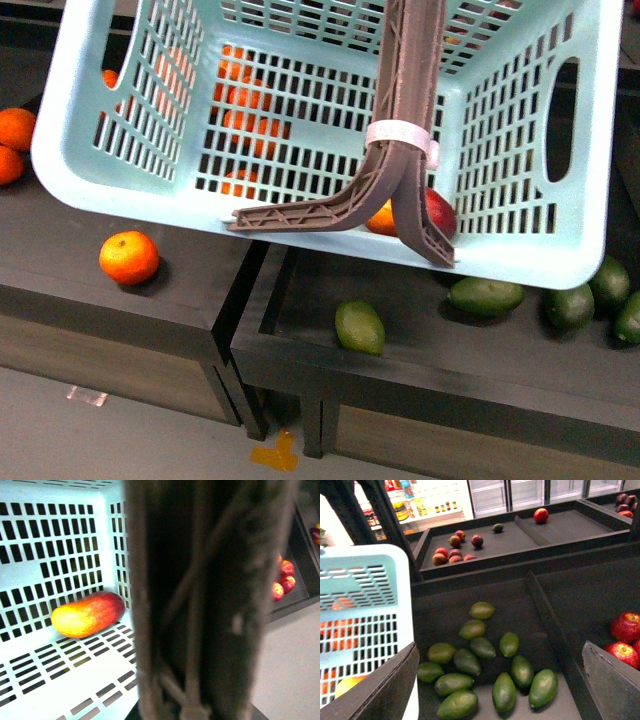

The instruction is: Pick mango and avocado into basket

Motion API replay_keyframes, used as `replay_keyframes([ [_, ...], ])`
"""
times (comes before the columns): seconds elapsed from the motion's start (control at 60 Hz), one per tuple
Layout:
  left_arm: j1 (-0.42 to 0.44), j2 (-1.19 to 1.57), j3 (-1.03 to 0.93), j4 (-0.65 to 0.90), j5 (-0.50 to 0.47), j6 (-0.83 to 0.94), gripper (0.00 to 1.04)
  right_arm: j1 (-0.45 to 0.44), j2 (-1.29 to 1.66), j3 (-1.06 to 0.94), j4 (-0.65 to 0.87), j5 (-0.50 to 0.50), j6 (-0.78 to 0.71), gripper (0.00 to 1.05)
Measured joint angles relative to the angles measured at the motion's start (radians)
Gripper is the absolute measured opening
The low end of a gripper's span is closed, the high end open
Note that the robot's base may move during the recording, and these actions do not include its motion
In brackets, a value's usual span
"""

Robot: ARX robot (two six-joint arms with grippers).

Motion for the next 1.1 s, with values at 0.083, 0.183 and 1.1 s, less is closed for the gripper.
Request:
replay_keyframes([
  [0.083,0.004,0.0,0.0,0.0,-0.008,0.0,0.05,-0.052,0.237,0.111,0.083,-0.005,0.016,0.97],
  [0.183,0.009,0.0,0.0,0.0,-0.015,0.0,0.05,-0.056,0.565,0.26,0.049,-0.036,0.031,0.97],
  [1.1,0.007,0.0,0.0,0.0,-0.005,0.0,0.05,-0.058,1.908,1.049,0.141,-0.09,-0.237,0.97],
])
